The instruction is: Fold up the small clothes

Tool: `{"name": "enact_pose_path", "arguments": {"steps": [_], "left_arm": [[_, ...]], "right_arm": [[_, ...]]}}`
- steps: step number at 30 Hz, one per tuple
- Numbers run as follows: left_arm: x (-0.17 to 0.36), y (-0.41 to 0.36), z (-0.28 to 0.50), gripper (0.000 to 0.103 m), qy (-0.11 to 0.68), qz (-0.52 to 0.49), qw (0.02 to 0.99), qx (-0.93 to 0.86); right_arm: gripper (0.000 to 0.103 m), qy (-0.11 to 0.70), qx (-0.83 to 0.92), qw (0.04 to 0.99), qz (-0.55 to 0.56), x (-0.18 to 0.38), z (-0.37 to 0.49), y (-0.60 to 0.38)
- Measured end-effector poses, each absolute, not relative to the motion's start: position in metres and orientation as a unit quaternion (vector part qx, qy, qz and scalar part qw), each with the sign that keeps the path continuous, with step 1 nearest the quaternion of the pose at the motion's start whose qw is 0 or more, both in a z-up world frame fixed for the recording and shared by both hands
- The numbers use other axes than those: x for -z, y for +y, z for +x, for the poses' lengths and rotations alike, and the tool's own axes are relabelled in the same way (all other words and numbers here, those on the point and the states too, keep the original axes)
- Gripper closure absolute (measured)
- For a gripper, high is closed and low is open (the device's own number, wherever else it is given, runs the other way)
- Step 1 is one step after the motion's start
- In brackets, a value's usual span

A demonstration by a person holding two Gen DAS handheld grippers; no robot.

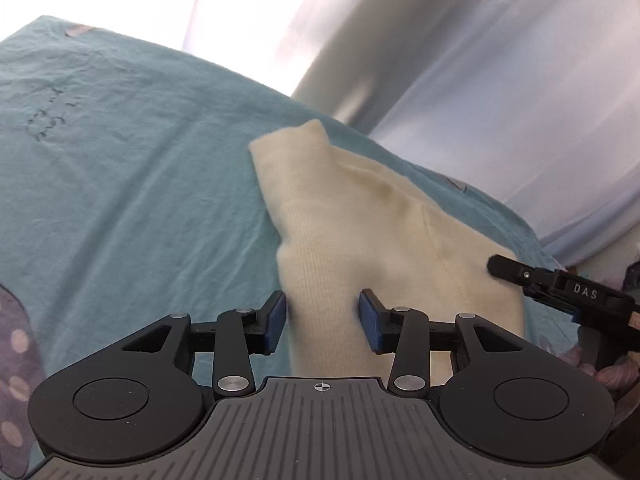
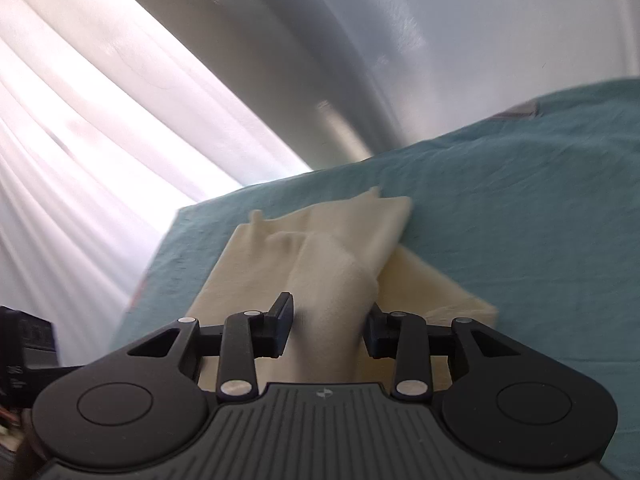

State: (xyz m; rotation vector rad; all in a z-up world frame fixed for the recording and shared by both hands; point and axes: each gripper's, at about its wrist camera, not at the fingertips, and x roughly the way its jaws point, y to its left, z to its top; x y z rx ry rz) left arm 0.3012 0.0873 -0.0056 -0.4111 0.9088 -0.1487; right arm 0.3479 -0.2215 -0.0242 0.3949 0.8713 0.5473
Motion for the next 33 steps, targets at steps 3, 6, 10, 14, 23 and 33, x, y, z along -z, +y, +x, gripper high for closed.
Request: {"name": "enact_pose_path", "arguments": {"steps": [3, 6, 10, 14, 23, 33], "left_arm": [[-0.012, 0.094, 0.278, 0.053, 0.398, -0.182, 0.898, 0.054], [-0.016, 0.084, 0.266, 0.047, 0.398, -0.173, 0.898, 0.069], [-0.002, 0.065, 0.263, 0.045, 0.426, -0.140, 0.890, 0.081], [0.006, 0.059, 0.264, 0.042, 0.434, -0.145, 0.887, 0.068], [-0.003, 0.043, 0.259, 0.037, 0.434, -0.102, 0.893, 0.054], [0.000, 0.046, 0.257, 0.031, 0.441, -0.095, 0.892, 0.044]], "right_arm": [[0.064, 0.369, -0.229, 0.895, 0.105, 0.003, 0.313, -0.219], [0.061, 0.344, -0.238, 0.905, 0.077, -0.010, 0.274, -0.215], [0.052, 0.386, -0.260, 0.876, 0.127, 0.004, 0.247, -0.216], [0.050, 0.413, -0.251, 0.866, 0.125, 0.021, 0.245, -0.210], [0.087, 0.378, -0.233, 0.894, 0.065, 0.011, 0.237, -0.192], [0.065, 0.377, -0.176, 0.909, 0.007, 0.013, 0.230, -0.193]]}}
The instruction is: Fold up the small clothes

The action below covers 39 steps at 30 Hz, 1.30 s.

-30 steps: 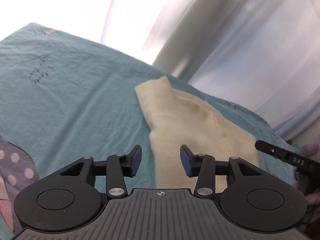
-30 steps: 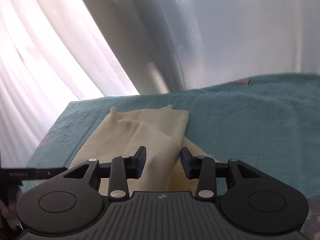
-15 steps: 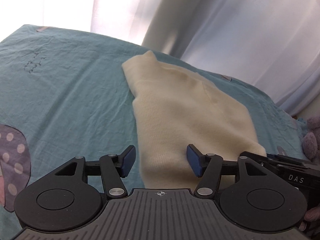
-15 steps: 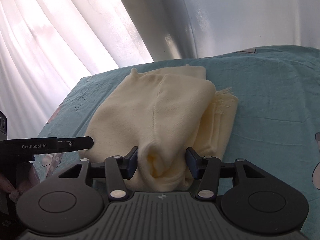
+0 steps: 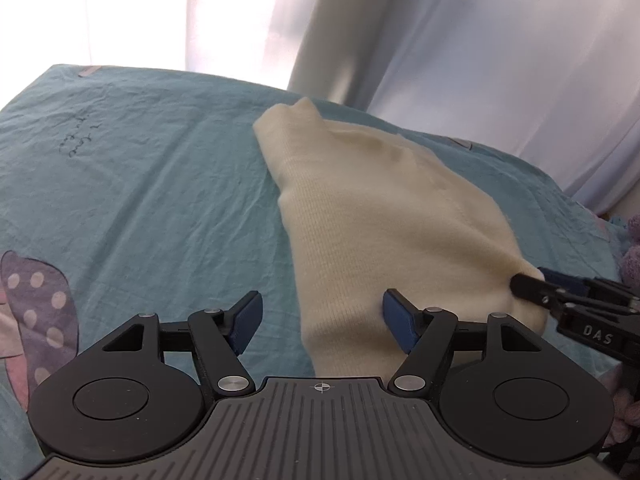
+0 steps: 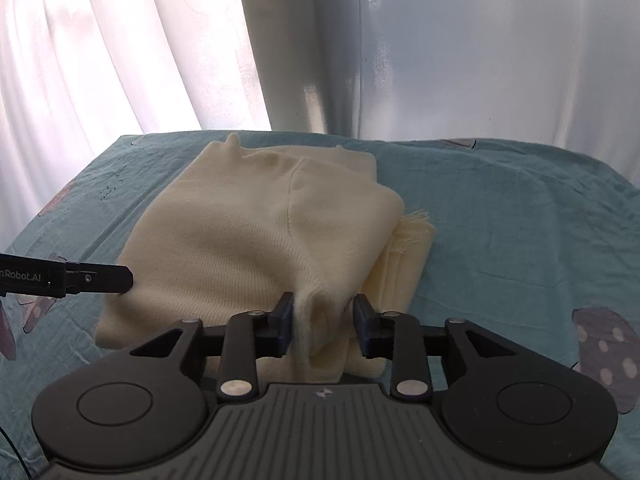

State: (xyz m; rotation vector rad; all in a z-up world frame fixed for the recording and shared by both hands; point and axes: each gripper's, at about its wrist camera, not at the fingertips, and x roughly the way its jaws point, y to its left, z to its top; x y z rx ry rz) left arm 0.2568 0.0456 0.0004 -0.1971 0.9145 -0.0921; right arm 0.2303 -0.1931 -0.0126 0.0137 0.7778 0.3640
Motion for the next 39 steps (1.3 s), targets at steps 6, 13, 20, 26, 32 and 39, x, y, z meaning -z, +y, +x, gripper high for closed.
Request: {"name": "enact_pose_path", "arguments": {"steps": [6, 13, 20, 26, 32, 39], "left_arm": [[0.001, 0.043, 0.255, 0.030, 0.442, -0.098, 0.891, 0.039], [0.002, 0.043, 0.254, 0.026, 0.447, -0.096, 0.889, 0.025], [0.002, 0.049, 0.252, 0.022, 0.441, -0.106, 0.891, 0.018], [-0.008, 0.042, 0.282, 0.024, 0.411, -0.095, 0.906, 0.011], [0.001, 0.034, 0.293, 0.025, 0.425, -0.076, 0.902, -0.005], [0.007, 0.035, 0.249, 0.019, 0.435, -0.064, 0.897, 0.039]], "right_arm": [[0.062, 0.308, -0.162, 0.937, -0.036, -0.022, 0.224, -0.178], [0.076, 0.286, -0.254, 0.917, -0.109, -0.012, 0.249, -0.101], [0.082, 0.296, -0.231, 0.915, -0.146, 0.028, 0.291, -0.093], [0.086, 0.312, -0.183, 0.930, -0.058, 0.039, 0.309, -0.133], [0.082, 0.321, -0.180, 0.930, -0.009, 0.034, 0.307, -0.150], [0.081, 0.314, -0.219, 0.924, -0.007, 0.006, 0.225, -0.176]]}}
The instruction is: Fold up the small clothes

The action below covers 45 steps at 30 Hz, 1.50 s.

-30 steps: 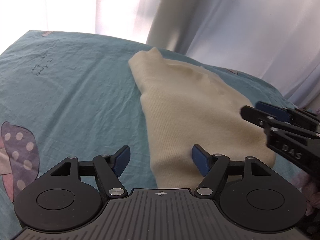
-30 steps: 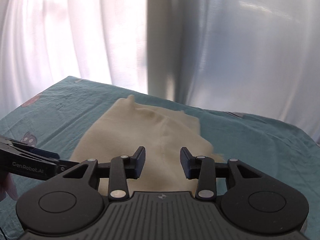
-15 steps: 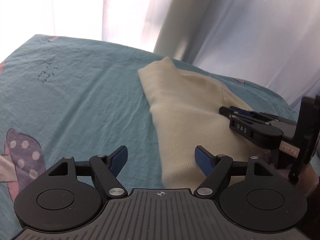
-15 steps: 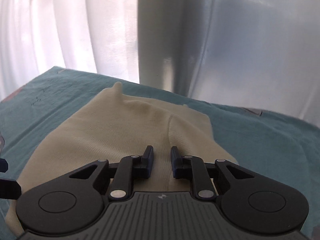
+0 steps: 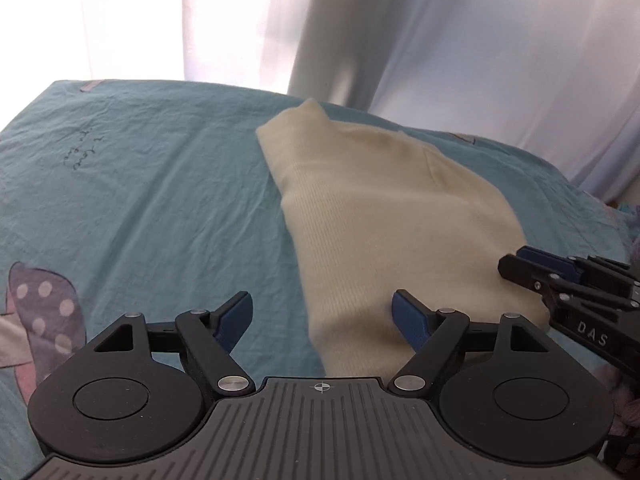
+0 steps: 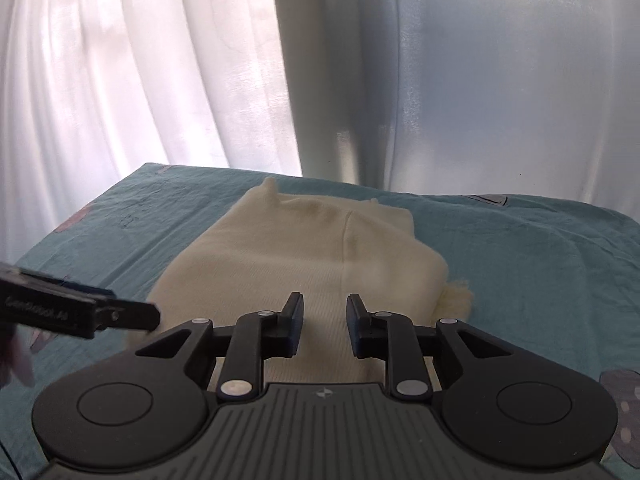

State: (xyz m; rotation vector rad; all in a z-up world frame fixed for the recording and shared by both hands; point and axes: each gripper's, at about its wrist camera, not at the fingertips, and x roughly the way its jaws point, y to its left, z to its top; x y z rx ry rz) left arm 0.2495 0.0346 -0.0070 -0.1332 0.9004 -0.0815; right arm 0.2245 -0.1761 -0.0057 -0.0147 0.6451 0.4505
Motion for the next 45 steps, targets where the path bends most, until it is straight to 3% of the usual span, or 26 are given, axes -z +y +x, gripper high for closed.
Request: {"name": "enact_pose_path", "arguments": {"steps": [5, 8, 24, 26, 28, 31, 36, 45], "left_arm": [[0.025, 0.033, 0.256, 0.010, 0.449, -0.078, 0.890, 0.031], [0.027, 0.032, 0.254, 0.006, 0.445, -0.073, 0.892, 0.027], [0.029, 0.036, 0.231, 0.006, 0.476, -0.063, 0.877, 0.003], [0.028, 0.032, 0.223, 0.007, 0.483, -0.053, 0.874, 0.007], [0.027, 0.027, 0.212, 0.007, 0.491, -0.047, 0.870, 0.015], [0.026, 0.024, 0.189, 0.003, 0.497, -0.062, 0.865, 0.029], [0.024, 0.027, 0.159, 0.001, 0.513, -0.096, 0.853, 0.021], [0.007, 0.022, 0.154, 0.001, 0.499, -0.052, 0.865, -0.009]], "right_arm": [[0.081, 0.298, -0.187, 0.928, -0.119, 0.024, 0.202, -0.166], [0.081, 0.299, -0.179, 0.930, -0.116, 0.028, 0.214, -0.163], [0.080, 0.322, -0.151, 0.925, -0.132, 0.022, 0.190, -0.162], [0.073, 0.337, -0.143, 0.921, -0.129, 0.016, 0.188, -0.160], [0.023, 0.357, -0.147, 0.915, -0.119, 0.009, 0.178, -0.161], [0.004, 0.346, -0.199, 0.915, -0.060, -0.004, 0.147, -0.171], [0.004, 0.353, -0.187, 0.917, 0.000, -0.015, 0.104, -0.186], [0.004, 0.342, -0.189, 0.921, -0.002, -0.037, 0.084, -0.178]]}}
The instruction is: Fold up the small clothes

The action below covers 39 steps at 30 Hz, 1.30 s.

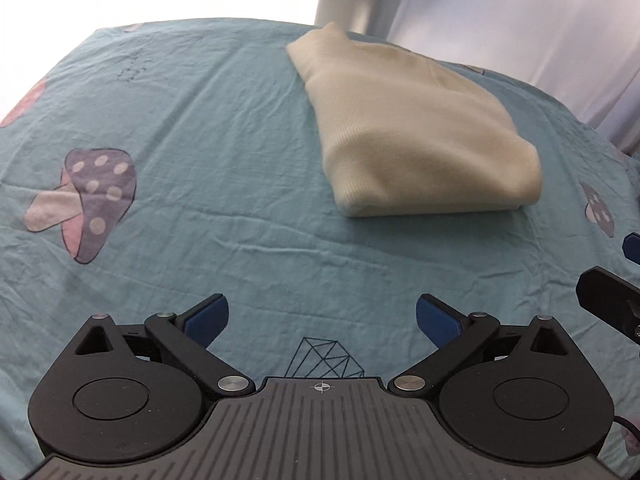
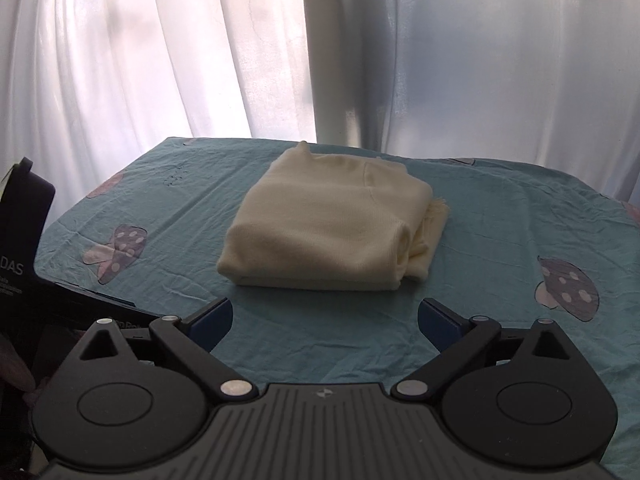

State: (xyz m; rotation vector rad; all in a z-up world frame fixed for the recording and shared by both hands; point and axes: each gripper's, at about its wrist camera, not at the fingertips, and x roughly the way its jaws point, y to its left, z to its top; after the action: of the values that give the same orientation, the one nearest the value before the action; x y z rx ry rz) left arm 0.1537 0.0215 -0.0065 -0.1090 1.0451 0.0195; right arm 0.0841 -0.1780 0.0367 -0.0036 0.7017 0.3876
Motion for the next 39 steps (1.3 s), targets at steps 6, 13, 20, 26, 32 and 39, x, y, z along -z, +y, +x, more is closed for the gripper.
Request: {"name": "enact_pose_path", "arguments": {"steps": [6, 13, 20, 26, 32, 39], "left_arm": [[-0.004, 0.021, 0.156, 0.001, 0.489, -0.036, 0.870, -0.042], [-0.016, 0.016, 0.161, 0.001, 0.486, -0.029, 0.871, -0.062], [-0.018, 0.005, 0.168, 0.001, 0.494, -0.019, 0.867, -0.070], [-0.020, 0.003, 0.168, 0.001, 0.492, -0.021, 0.867, -0.070], [-0.022, 0.005, 0.170, 0.001, 0.489, -0.024, 0.869, -0.072], [-0.024, 0.003, 0.171, 0.001, 0.485, -0.025, 0.871, -0.073]], "right_arm": [[0.004, 0.342, -0.161, 0.925, -0.045, -0.044, 0.083, -0.164], [0.004, 0.431, -0.100, 0.894, -0.077, -0.039, 0.105, -0.157], [0.004, 0.459, -0.076, 0.880, -0.094, -0.040, 0.122, -0.149], [0.004, 0.485, -0.058, 0.869, -0.083, -0.038, 0.135, -0.153], [0.004, 0.496, -0.060, 0.863, -0.079, -0.033, 0.139, -0.155], [0.004, 0.495, -0.067, 0.862, -0.083, -0.033, 0.141, -0.151]]}}
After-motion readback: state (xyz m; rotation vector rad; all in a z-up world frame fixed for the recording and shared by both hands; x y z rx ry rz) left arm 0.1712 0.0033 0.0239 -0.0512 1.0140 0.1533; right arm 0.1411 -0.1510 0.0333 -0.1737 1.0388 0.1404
